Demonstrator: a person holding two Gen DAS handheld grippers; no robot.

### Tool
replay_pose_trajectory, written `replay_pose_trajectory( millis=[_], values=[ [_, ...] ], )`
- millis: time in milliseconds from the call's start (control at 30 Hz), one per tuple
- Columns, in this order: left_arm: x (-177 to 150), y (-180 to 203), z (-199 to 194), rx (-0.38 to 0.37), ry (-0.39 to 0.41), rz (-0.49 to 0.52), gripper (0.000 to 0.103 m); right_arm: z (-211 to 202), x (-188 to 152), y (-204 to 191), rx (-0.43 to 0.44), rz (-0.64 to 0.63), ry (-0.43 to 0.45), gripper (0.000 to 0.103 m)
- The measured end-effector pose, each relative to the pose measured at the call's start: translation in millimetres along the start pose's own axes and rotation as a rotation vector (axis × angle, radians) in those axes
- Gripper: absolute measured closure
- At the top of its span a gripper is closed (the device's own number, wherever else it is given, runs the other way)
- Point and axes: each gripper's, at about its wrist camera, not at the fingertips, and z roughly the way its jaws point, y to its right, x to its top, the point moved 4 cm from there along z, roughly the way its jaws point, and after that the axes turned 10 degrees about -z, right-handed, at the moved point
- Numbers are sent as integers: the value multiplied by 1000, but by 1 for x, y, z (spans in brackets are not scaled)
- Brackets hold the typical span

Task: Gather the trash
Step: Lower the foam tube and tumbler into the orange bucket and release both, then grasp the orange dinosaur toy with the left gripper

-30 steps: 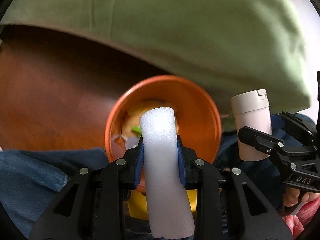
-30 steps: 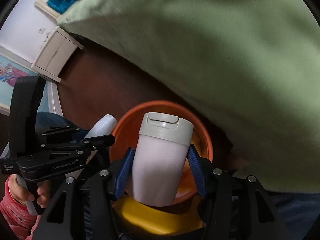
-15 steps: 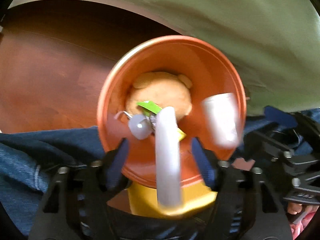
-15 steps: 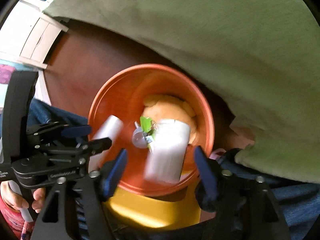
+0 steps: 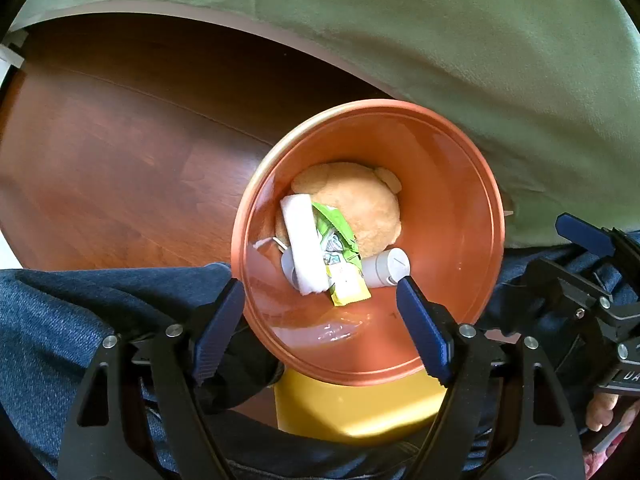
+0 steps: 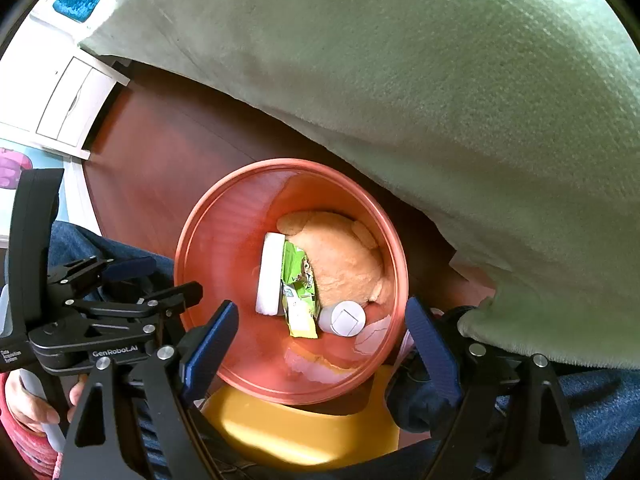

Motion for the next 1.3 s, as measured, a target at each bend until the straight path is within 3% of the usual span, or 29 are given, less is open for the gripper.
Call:
replay_pose_trajectory(
  millis=[367, 600, 767, 867, 1033, 1200, 1300],
  values=[
    [7, -1, -26, -20, 49, 1, 27, -25, 9, -5, -2, -23, 64, 19],
    [33, -4, -91, -61, 211, -2, 27, -76, 23, -20, 0, -76, 201, 19],
    [82, 0, -168, -97, 414, 27, 23, -119, 33, -31, -16, -124, 314, 16],
    [120, 6, -209, -115, 494, 23, 19, -136, 35, -36, -35, -155, 363, 16],
    [184, 34, -258, -101, 616, 104, 19, -144, 32, -34, -44, -156, 385, 15],
    [258, 55, -257, -107, 602, 129, 19, -144, 27, -29, -57, -142, 386, 15],
    [289, 58, -234, -129, 531, 88, 19, -146, 27, -23, -63, -124, 390, 15]
  ],
)
